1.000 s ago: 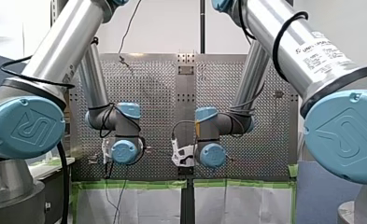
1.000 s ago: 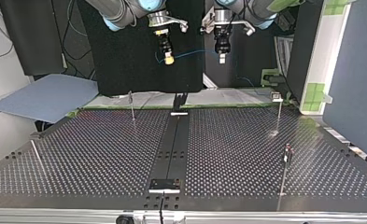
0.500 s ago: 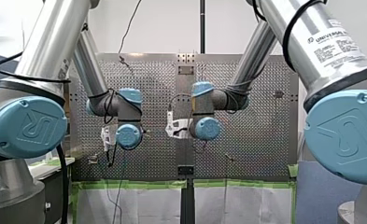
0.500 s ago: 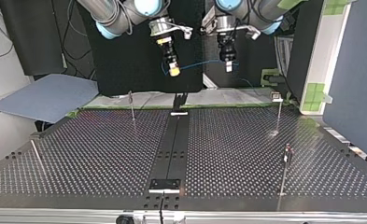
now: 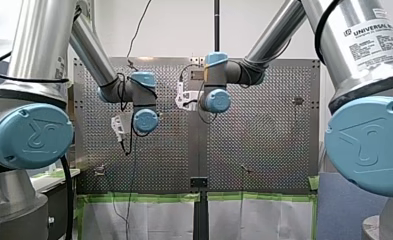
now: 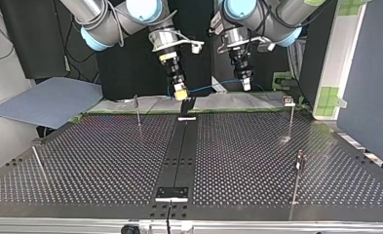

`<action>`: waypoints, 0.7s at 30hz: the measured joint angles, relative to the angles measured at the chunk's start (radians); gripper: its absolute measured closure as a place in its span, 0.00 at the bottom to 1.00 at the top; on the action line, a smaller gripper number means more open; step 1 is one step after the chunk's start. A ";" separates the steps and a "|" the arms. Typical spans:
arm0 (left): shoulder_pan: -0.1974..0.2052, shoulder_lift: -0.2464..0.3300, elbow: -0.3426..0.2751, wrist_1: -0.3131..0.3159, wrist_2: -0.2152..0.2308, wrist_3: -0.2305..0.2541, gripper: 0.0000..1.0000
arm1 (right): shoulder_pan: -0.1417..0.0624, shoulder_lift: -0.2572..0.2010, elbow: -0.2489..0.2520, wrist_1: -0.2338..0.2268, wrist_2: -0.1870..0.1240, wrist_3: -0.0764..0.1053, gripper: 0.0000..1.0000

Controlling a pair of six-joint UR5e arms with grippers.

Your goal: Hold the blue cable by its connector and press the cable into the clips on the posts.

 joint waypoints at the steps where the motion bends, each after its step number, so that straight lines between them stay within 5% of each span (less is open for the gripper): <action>1: 0.002 0.008 0.008 -0.008 -0.007 0.004 1.00 | -0.001 -0.010 -0.010 0.010 -0.004 0.000 1.00; 9: 0.024 0.083 0.083 -0.083 -0.070 0.021 1.00 | -0.008 -0.076 -0.088 0.088 -0.026 0.002 1.00; 21: 0.065 0.199 0.199 -0.198 -0.072 0.027 1.00 | -0.008 -0.034 -0.202 0.202 -0.057 0.000 1.00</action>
